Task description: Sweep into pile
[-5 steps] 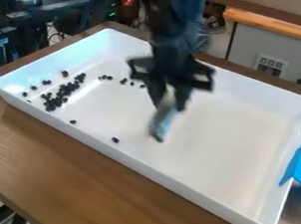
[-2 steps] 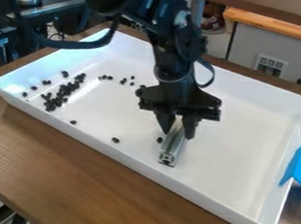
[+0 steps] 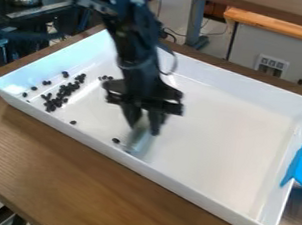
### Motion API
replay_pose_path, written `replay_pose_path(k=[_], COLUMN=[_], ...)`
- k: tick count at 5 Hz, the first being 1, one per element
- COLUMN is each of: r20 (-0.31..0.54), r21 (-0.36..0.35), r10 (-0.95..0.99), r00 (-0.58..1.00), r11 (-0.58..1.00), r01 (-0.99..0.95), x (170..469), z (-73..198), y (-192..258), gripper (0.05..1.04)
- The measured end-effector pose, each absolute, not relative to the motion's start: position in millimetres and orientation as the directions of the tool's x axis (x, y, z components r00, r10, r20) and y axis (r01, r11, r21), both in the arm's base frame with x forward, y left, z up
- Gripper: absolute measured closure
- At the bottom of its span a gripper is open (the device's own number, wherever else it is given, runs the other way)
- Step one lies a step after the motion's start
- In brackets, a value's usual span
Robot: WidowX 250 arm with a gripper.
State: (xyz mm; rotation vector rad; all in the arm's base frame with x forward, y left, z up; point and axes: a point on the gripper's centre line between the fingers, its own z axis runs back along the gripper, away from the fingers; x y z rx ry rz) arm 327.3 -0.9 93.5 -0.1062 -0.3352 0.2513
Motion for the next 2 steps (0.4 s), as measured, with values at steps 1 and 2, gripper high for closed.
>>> replay_pose_path(k=[1, 2], r20=[0.361, 0.476], r21=[-0.072, 0.083], r10=[0.207, 0.050], r00=[0.909, 0.878], r11=[0.978, 0.991], r01=[-0.194, -0.101], x=[326.4, 325.6], z=[89.1, 86.0], y=[30.5, 48.9], gripper=[0.713, 0.714])
